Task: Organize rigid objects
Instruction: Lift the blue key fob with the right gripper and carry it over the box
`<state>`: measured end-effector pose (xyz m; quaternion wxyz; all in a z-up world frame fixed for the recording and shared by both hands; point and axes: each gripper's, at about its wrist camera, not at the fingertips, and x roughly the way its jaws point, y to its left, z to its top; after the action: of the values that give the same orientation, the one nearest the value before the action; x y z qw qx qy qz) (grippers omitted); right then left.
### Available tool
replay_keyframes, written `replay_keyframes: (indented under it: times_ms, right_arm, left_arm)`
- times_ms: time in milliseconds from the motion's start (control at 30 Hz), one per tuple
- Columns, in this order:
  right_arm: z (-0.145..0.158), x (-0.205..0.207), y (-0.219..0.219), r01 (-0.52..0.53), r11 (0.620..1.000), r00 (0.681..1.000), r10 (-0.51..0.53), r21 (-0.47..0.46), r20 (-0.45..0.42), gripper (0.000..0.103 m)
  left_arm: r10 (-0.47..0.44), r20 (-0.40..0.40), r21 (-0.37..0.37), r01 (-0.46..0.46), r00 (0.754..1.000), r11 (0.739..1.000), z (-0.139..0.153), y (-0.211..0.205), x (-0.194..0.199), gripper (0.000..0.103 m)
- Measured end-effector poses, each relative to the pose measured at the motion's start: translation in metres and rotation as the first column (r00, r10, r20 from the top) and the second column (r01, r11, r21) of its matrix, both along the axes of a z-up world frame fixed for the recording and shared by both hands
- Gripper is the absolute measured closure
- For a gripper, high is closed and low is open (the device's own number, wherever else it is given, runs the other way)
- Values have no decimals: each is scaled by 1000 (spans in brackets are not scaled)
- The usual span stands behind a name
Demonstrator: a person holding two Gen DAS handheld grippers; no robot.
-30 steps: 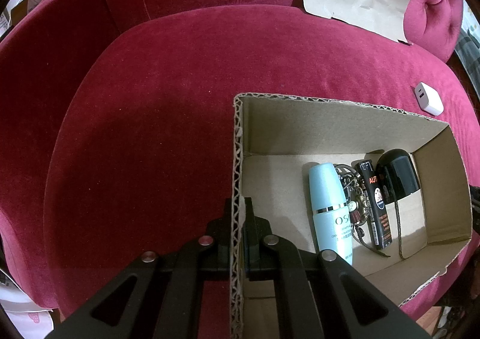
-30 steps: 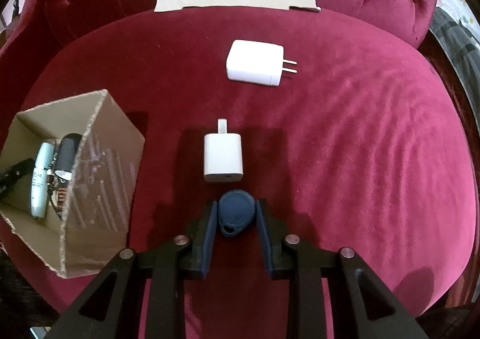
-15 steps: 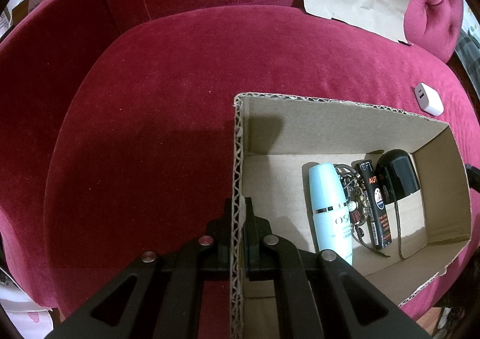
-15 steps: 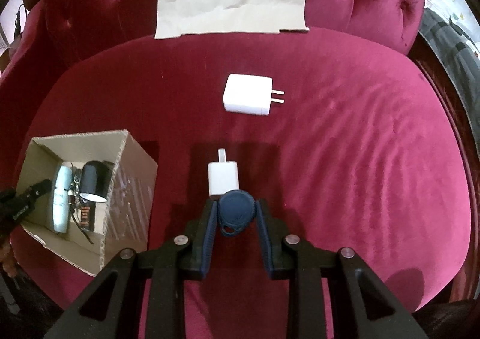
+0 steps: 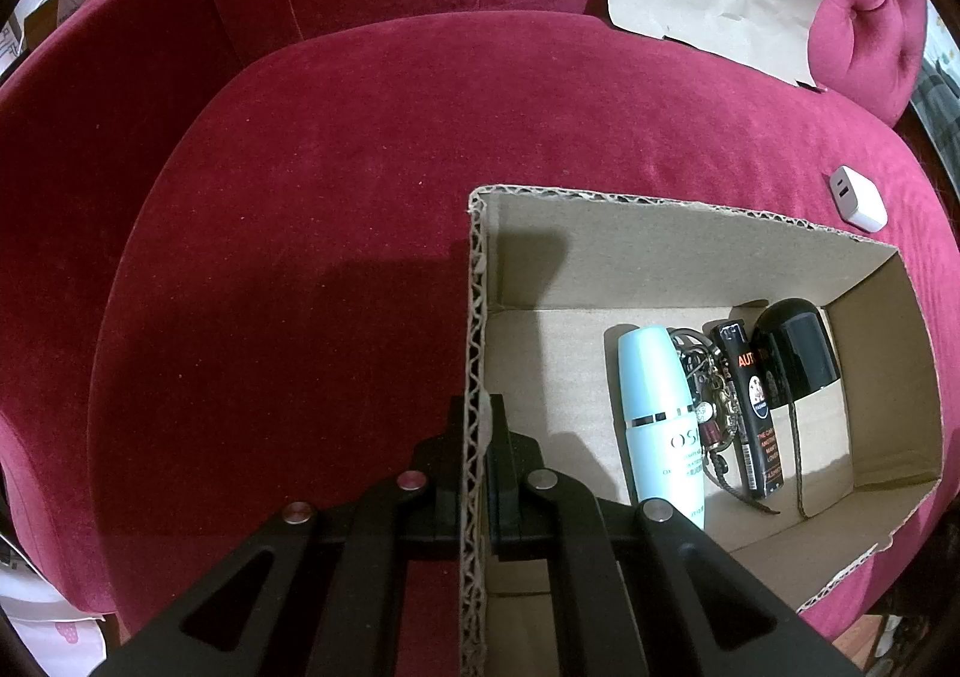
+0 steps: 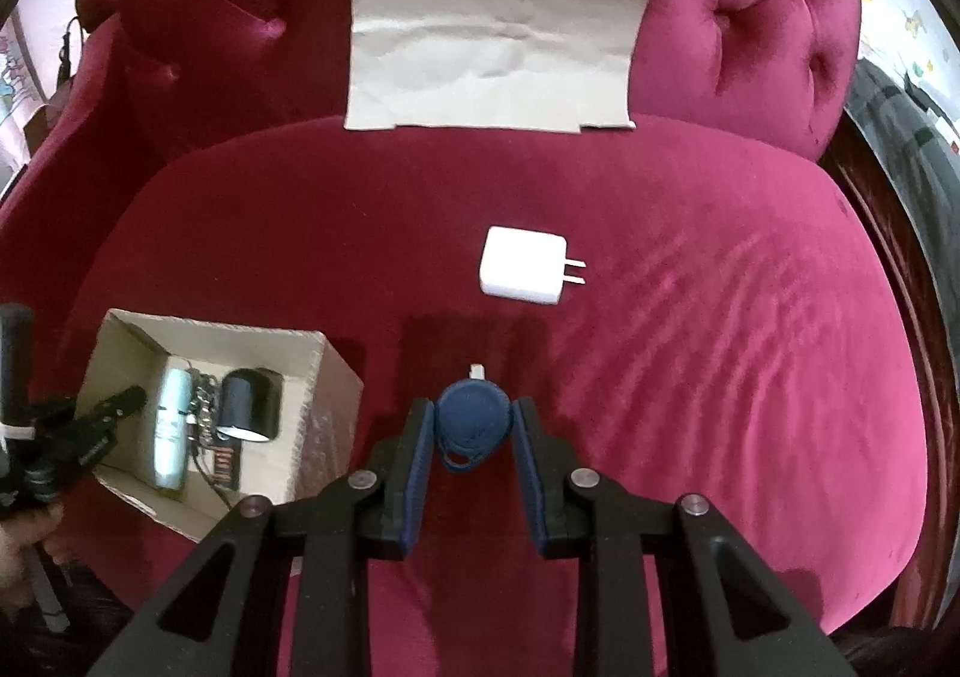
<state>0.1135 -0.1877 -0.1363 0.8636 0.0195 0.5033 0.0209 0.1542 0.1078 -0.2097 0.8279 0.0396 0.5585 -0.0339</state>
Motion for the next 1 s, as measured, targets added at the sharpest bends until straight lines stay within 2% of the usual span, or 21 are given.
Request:
replay_keyframes:
  times_ms: [433, 1000]
  right_arm:
    - [23, 10, 36, -95, 996, 994, 94, 7, 48, 75]
    - [24, 11, 93, -230, 973, 973, 228, 32, 46, 75]
  left_arm:
    - [0, -1, 0, 0, 1000, 1000, 1, 1, 0, 99]
    - [0, 0, 1, 0, 1000, 1000, 1, 1, 0, 99]
